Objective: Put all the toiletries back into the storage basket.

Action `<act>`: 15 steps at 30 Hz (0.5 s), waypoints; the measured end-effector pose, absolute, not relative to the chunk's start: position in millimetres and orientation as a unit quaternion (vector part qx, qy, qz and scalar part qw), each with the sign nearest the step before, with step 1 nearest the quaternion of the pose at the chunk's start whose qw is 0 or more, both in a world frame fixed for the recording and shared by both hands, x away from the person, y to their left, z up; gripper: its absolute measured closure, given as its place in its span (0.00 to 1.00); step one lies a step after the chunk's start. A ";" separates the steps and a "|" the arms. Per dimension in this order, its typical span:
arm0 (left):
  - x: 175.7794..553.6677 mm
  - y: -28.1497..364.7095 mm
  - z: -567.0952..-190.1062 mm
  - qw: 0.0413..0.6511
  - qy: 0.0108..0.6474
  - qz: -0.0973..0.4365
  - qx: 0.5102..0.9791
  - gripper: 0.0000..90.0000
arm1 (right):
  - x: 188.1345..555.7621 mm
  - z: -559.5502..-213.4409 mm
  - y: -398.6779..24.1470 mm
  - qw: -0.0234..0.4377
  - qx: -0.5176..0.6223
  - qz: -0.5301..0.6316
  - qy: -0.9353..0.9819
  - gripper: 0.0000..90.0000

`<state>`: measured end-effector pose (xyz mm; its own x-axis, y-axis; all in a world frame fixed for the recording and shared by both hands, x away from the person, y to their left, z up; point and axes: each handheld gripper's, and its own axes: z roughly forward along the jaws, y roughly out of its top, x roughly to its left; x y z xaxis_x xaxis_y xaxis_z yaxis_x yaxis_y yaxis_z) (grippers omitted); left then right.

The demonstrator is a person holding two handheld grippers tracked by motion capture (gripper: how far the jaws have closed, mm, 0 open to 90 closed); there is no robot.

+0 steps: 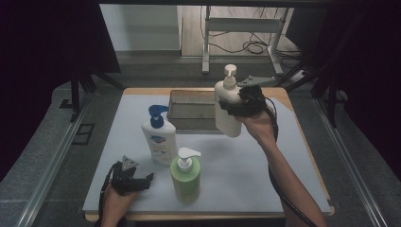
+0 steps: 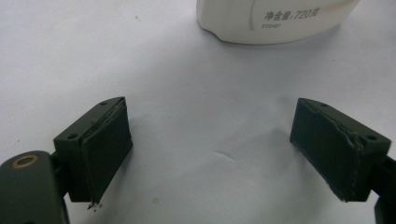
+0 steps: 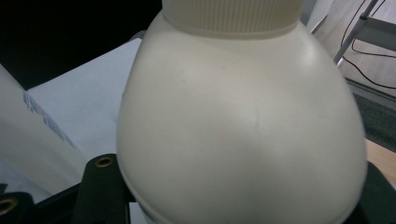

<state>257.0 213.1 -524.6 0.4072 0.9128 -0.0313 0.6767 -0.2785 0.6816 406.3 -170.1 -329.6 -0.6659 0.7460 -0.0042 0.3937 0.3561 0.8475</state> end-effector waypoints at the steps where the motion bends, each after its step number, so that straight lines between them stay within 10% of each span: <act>1: 257.0 213.1 -524.6 0.315 0.511 0.187 0.777 0.13 | 407.7 -329.4 -168.3 0.200 0.357 0.442 0.799 0.43; 15: 257.1 213.1 -524.6 0.316 0.511 0.187 0.777 0.13 | 430.8 -331.7 -137.8 0.208 0.357 0.442 0.796 0.43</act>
